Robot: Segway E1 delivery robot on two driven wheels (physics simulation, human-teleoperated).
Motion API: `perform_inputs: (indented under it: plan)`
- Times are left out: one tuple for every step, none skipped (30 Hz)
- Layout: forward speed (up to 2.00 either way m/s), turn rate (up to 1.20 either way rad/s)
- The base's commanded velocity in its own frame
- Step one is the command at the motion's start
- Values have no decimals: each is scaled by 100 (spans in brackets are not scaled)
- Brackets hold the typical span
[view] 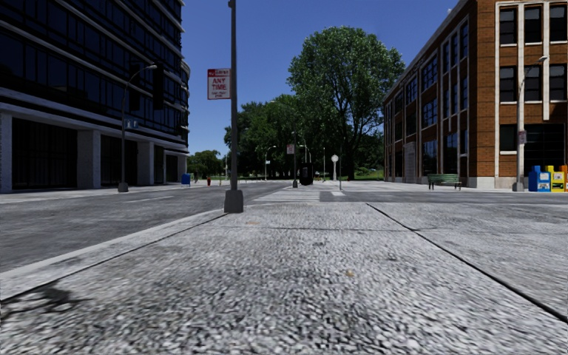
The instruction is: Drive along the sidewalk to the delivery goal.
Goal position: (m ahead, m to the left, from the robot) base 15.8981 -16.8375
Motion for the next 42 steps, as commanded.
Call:
perform_inputs:
  plan:
    - [200, 0]
    - [200, 0]
    - [200, 0]
    - [200, 0]
    - [200, 0]
    - [200, 0]
    - [200, 0]
    - [200, 0]
    - [200, 0]
    - [200, 0]
    - [200, 0]
    - [200, 0]
    - [200, 0]
    - [200, 0]
    - [200, 0]
    - [200, 0]
    - [200, 0]
    - [200, 0]
    - [200, 0]
    - [200, 0]
    - [200, 0]
    - [200, 0]
    - [200, 0]
    - [200, 0]
    - [200, 0]
    - [200, 0]
    - [200, 0]
    - [200, 0]
    - [200, 0]
    - [200, 0]
    - [200, 0]
    - [200, 0]
    - [200, 0]
    - [200, 0]
    - [200, 0]
    - [200, 0]
    - [200, 0]
    - [200, 0]
    - [200, 0]
    - [200, 0]
    - [200, 0]
    - [200, 0]
